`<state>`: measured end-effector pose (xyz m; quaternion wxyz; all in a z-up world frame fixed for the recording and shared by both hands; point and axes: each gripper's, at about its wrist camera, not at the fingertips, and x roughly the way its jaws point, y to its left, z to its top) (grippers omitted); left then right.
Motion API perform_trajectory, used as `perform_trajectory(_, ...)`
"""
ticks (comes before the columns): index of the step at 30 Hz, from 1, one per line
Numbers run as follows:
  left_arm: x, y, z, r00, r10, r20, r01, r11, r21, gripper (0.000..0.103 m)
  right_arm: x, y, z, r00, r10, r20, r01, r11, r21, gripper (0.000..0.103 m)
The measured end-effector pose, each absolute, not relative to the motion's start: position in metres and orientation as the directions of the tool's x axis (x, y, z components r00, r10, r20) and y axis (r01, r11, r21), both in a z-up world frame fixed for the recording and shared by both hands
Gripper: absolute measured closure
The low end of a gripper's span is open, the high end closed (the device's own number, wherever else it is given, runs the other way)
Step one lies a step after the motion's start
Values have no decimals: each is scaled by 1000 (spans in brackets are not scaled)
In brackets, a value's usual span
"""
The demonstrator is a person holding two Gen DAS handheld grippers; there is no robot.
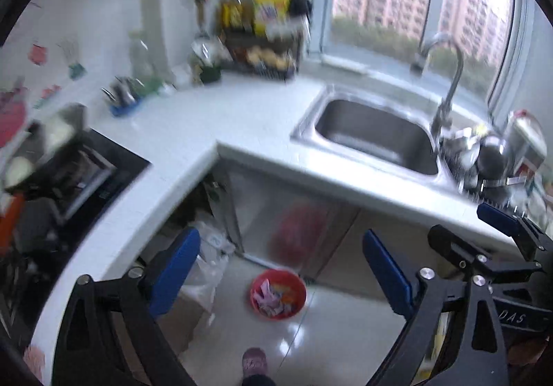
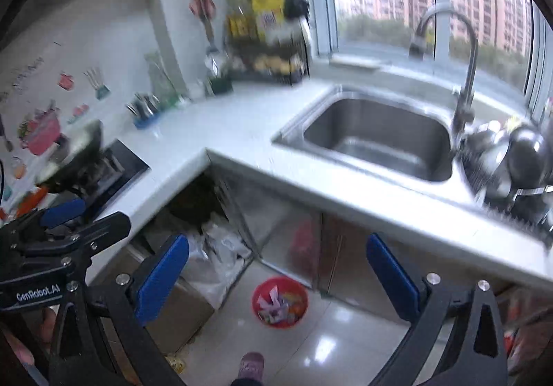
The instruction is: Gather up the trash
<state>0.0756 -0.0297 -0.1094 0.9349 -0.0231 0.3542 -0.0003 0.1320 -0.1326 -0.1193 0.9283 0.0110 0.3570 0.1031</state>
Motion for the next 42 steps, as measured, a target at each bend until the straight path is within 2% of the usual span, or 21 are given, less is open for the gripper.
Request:
perform_trajectory(2, 52, -31, -84, 789, -7, -615, -39, 997, -61, 0, 119, -139, -99, 759, 221, -612, -202, 974, 102, 1)
perform_trajectory(6, 19, -39, -49, 837, 9, -547, -48, 997, -57, 0, 90, -149, -57, 845, 212, -491, -197, 977, 84, 1)
perform_trajectory(14, -43, -51, -1, 882, 27, -471, -45, 999, -28, 0, 56, -147, -26, 873, 244, -421, -236, 969, 71, 1)
perform_trajectory(18, -72, -45, 17, 902, 16, -431, -50, 996, -68, 0, 33, -145, -12, 888, 247, -387, -241, 968, 66, 1)
perform_trajectory(21, -89, -42, 24, 905, 39, -424, -67, 997, -50, 0, 23, -148, -8, 906, 247, -343, -238, 969, 71, 1)
perform_trajectory(23, -97, -40, 25, 903, 74, -424, -89, 996, -17, 0, 16, -144, -4, 910, 244, -335, -236, 970, 66, 1)
perform_trajectory(29, -118, -28, 25, 907, 32, -420, -56, 997, -45, 0, 1, -132, -2, 917, 237, -322, -233, 971, 53, 1)
perform_trajectory(42, -140, -19, 25, 908, 41, -417, -54, 998, -19, 0, -18, -120, -5, 924, 218, -314, -217, 975, 41, 1)
